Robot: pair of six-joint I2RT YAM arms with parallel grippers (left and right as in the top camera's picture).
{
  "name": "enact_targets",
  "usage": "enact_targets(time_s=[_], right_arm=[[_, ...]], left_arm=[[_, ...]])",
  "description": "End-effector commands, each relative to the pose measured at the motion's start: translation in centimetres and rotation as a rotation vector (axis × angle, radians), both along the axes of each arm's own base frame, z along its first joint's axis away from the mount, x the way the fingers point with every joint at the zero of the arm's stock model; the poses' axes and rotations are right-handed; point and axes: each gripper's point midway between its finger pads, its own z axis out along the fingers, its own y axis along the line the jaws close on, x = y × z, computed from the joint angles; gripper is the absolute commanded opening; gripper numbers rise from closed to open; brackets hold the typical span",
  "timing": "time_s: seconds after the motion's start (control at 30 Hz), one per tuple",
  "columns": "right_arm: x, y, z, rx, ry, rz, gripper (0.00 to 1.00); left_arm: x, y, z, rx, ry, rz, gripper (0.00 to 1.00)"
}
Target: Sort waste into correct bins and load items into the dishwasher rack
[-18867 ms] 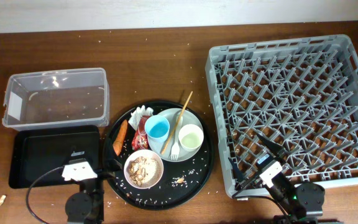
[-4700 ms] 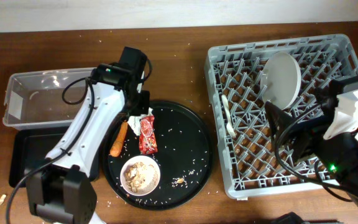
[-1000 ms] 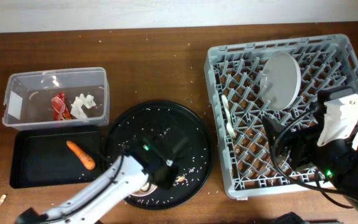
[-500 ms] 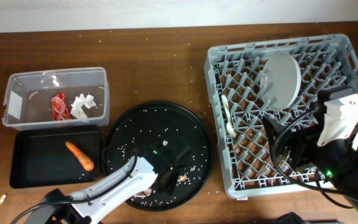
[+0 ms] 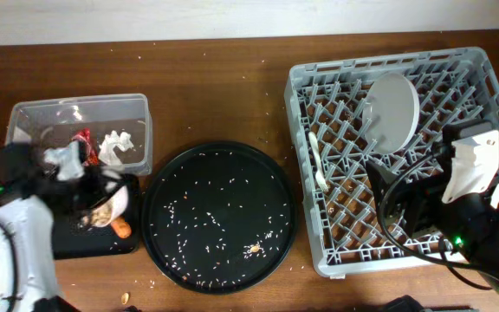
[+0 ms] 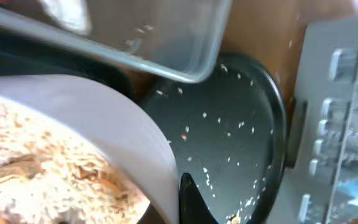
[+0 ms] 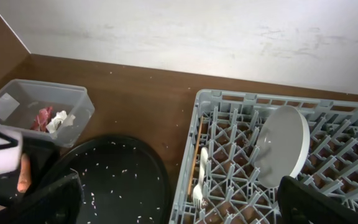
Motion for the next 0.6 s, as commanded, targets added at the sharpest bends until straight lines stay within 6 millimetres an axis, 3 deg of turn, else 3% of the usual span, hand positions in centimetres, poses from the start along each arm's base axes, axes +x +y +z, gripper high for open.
enact_targets(time_s=[0.0,0.17,0.23,0.57], right_arm=[[0.0,-0.1,0.2,0.005,-0.007,-0.005,0.99],[0.0,-0.1,0.2,0.005,-0.007,-0.005,0.99],[0.0,-0.1,0.2,0.005,-0.007,-0.005,0.99],[0.0,-0.1,0.2,0.005,-0.008,-0.005,0.99]], left_arm=[[-0.7,1.9,1.5,-0.213,-0.268,0.031,0.00],[-3.0,5.0,5.8,-0.537,-0.729,0.152,0.00],[-3.4,6.0,5.8,-0.524,-0.739,0.190,0.00],[-3.3,6.3,5.7,-0.450,-0.781,0.155,0.00]])
